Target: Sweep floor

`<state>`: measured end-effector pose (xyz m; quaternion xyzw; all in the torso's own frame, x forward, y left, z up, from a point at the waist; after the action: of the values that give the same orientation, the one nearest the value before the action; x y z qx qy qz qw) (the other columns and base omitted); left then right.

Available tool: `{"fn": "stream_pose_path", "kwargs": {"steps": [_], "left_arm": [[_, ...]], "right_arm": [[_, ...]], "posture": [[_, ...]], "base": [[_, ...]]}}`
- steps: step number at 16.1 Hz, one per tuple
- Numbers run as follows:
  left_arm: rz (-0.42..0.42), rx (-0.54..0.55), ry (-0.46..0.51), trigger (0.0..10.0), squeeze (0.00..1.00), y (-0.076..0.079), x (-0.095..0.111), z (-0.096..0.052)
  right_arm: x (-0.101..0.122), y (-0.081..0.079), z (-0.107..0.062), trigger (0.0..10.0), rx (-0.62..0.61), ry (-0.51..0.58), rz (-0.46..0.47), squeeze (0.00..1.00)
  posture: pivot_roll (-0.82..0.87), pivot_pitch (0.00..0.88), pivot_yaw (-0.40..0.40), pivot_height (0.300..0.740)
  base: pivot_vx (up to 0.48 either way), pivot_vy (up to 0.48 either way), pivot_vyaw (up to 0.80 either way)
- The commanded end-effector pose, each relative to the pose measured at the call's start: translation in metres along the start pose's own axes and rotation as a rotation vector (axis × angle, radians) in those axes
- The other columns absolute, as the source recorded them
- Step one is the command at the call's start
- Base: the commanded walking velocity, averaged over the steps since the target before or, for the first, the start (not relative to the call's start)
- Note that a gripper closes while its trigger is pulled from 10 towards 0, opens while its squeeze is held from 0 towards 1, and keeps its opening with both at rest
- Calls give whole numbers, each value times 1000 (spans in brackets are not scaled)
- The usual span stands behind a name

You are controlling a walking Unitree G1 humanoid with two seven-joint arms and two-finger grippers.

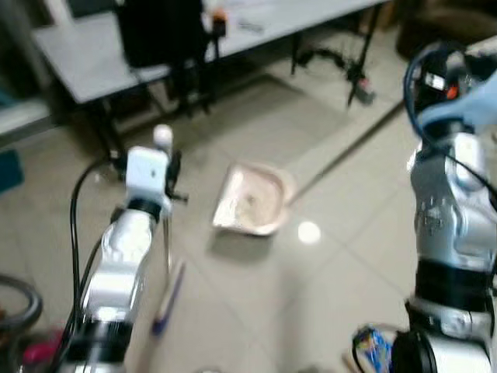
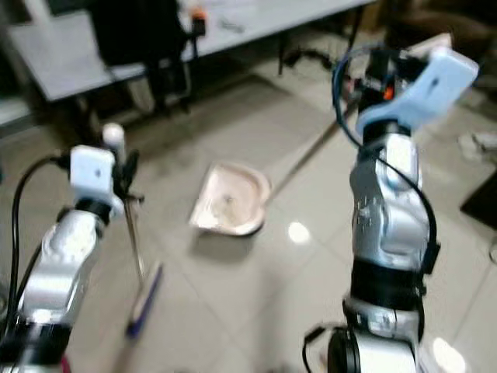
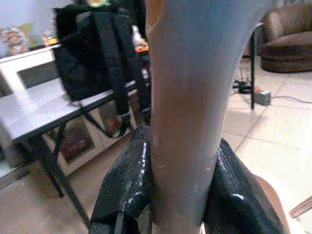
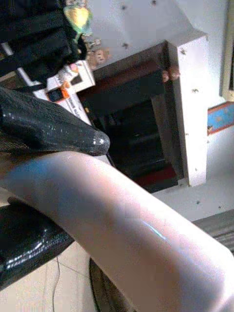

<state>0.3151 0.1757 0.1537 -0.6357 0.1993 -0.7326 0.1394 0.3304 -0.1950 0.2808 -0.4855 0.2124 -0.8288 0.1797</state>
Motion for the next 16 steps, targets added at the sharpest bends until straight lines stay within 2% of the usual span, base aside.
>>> {"fn": "stream_pose_path", "kwargs": {"steps": [1, 16], "left_arm": [[3, -3, 54, 10000, 0, 2, 12, 3], [-1, 8, 50, 10000, 0, 0, 11, 3]], "right_arm": [[17, 3, 2, 10000, -8, 80, 6, 0], [14, 1, 4, 10000, 11, 71, 12, 0]], "posture": [[-28, 53, 42, 740], [-29, 46, 40, 740]], "base": [[420, 0, 0], [424, 0, 0]]}}
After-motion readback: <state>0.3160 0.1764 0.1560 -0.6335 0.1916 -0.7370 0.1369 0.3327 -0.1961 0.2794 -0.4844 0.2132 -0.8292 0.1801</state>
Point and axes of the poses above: a point about 5 cm out from each wrist's last joint towards the gripper, its own z axis pointing out of the wrist towards the gripper, its own x axis along the axis of the wrist's last joint, y = z × x, the point moved 1 cm from there along z, pointing out of the wrist towards the gripper, and after that the axes turned 15 degrees about z, right-handed, at the moved point
